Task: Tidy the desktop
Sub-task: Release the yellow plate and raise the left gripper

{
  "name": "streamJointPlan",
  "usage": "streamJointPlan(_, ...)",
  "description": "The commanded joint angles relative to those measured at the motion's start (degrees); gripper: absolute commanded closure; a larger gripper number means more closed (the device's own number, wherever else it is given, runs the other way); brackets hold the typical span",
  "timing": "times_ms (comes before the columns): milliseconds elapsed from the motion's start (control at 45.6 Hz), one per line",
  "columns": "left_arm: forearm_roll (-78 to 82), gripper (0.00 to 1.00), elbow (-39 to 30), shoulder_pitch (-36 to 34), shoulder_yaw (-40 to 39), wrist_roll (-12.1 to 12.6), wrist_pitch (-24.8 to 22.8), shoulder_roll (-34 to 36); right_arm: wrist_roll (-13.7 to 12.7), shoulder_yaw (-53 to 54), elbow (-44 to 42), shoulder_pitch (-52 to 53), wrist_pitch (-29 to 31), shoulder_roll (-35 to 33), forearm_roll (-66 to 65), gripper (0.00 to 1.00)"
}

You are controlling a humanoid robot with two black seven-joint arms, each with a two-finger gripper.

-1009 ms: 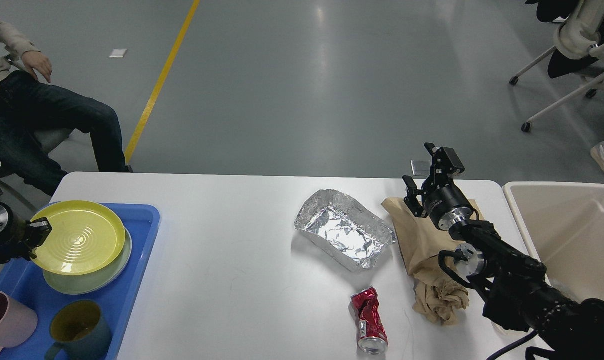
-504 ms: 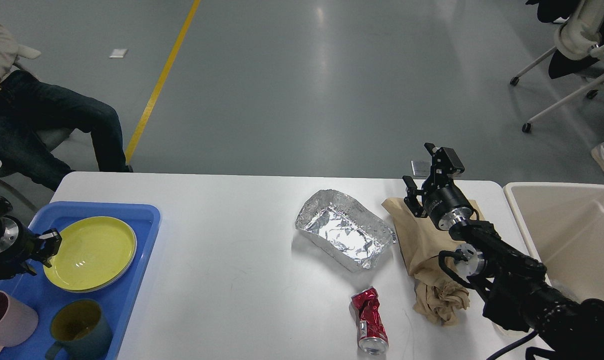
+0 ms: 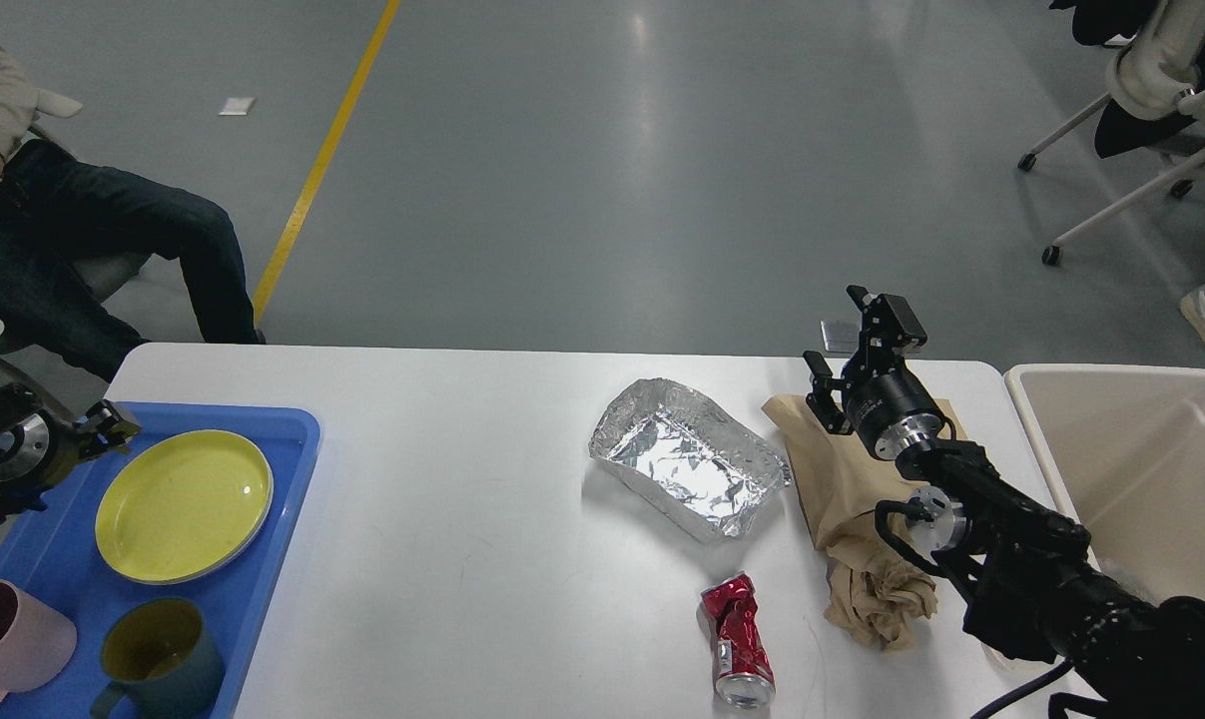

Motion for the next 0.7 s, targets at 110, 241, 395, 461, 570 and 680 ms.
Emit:
streamJointPlan(110, 0.00, 0.04, 0.19, 0.92, -11.62, -1.06, -1.89, -0.68, -0.02, 0.00, -0.03, 0.00, 0.00, 0.00, 0.00, 0.00)
streamJointPlan(241, -0.08, 0.04, 3.97, 3.56, -25.41, -0.97, -1.80, -0.50, -0.02, 0.00, 0.06, 0.00, 0.00, 0.00, 0.00, 0.00)
streamJointPlan(395, -0.08, 0.04, 7.31, 7.43, -47.82, -0.09, -0.74, -1.29, -0.02, 0.00, 0.06, 0.00, 0.00, 0.00, 0.00, 0.00)
streamJointPlan(461, -0.08, 0.04, 7.31, 8.92, -56.87, -0.18, -0.83, -1.99, -0.02, 0.00, -0.03, 0.00, 0.00, 0.00, 0.00, 0.00)
streamJointPlan(570, -0.26, 0.04, 7.40, 12.26, -72.86, -0.62, -0.92, -4.89, -0.02, 0.00, -0.03, 0.00, 0.00, 0.00, 0.00, 0.00)
streamJointPlan(680, -0.61, 0.04, 7.40, 15.16, -88.86, -0.80, -0.92, -7.00, 0.06, 0.00, -0.03, 0.00, 0.00, 0.00, 0.00, 0.00)
